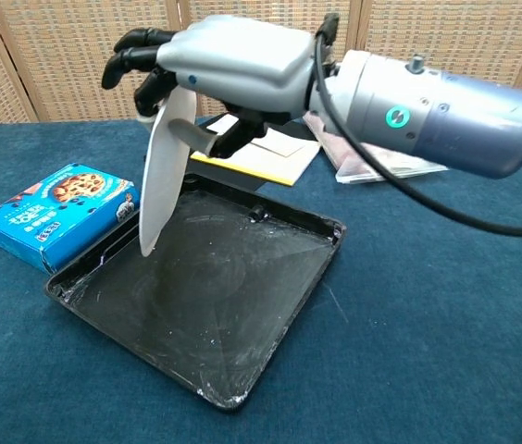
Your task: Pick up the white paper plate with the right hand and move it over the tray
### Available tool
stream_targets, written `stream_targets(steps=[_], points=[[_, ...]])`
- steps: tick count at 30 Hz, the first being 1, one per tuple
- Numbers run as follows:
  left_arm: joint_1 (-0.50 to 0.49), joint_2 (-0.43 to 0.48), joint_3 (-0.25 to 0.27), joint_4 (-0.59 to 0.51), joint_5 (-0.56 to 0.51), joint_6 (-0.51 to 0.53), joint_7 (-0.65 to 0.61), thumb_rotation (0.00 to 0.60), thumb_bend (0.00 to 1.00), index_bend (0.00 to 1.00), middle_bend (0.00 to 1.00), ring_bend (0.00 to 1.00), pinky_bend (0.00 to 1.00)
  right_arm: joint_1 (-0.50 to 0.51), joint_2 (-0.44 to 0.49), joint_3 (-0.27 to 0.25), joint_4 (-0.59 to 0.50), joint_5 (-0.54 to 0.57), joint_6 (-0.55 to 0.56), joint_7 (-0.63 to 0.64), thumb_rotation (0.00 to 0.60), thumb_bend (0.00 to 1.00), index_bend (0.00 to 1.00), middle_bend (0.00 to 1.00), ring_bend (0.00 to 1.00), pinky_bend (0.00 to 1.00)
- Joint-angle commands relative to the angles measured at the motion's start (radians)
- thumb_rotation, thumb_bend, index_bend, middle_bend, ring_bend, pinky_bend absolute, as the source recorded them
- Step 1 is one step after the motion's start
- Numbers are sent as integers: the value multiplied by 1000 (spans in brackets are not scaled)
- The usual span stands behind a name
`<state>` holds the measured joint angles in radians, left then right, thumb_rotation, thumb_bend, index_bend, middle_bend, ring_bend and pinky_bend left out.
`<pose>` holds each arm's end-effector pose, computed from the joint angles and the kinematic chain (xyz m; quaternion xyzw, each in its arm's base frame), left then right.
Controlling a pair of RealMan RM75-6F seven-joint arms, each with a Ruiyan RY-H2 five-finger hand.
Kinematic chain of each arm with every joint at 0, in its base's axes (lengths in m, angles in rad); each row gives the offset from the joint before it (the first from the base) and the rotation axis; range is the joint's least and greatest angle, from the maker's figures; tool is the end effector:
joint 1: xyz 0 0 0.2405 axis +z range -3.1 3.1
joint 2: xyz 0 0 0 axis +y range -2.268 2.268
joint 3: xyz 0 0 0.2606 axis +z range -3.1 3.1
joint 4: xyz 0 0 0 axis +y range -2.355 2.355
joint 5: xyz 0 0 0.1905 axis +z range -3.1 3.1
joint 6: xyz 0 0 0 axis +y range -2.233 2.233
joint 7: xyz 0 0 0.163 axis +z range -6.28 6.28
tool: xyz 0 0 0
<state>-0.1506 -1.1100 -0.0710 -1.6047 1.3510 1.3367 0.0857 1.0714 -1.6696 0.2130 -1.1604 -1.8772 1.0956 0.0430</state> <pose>-0.3247 0.2218 0.1732 -0.6026 -0.4101 -0.3197 0.6055 0.0221 -0.3566 -0.0160 0.8143 -0.0261 0.5416 0.2072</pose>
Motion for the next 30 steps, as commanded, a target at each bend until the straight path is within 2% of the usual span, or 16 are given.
stream_targets(steps=[1,8,10,12,15,17,20,23,30], points=[[-4,-6,-2,5,-10,-6,9,600,0,0,0,0,0,39,-77,-10,44,45,-49,21,600,660,629,132,0,242],[-7,-8,-5,9,-25,-11,11,600,0,0,0,0,0,60,-134,-38,103,72,-71,-4,600,655,629,132,0,242],[-6,-7,-6,9,-26,-10,9,600,0,0,0,0,0,60,-135,-42,104,89,-87,-15,600,576,592,132,0,243],[-6,-7,-7,9,-29,-9,9,600,0,0,0,0,0,63,-113,-51,91,109,-130,-40,600,370,390,94,0,208],[-8,-7,-6,8,-34,-17,12,600,0,0,0,0,0,55,-63,-61,32,147,-183,-70,600,196,98,7,0,100],[-9,-6,-5,8,-35,-19,14,600,0,0,0,0,0,50,-45,-65,10,157,-195,-79,600,125,17,0,0,48],[-11,-7,-3,6,-35,-22,20,600,0,0,0,0,0,36,4,-79,-44,174,-218,-122,600,59,0,0,0,3],[-11,-6,-1,3,-30,-20,23,600,0,0,0,0,0,5,57,-97,-106,200,-224,-170,600,30,0,0,0,0],[-8,-2,2,-6,-20,-8,24,600,0,0,0,0,0,-124,231,-145,-297,240,-136,-316,600,0,0,0,0,0]])
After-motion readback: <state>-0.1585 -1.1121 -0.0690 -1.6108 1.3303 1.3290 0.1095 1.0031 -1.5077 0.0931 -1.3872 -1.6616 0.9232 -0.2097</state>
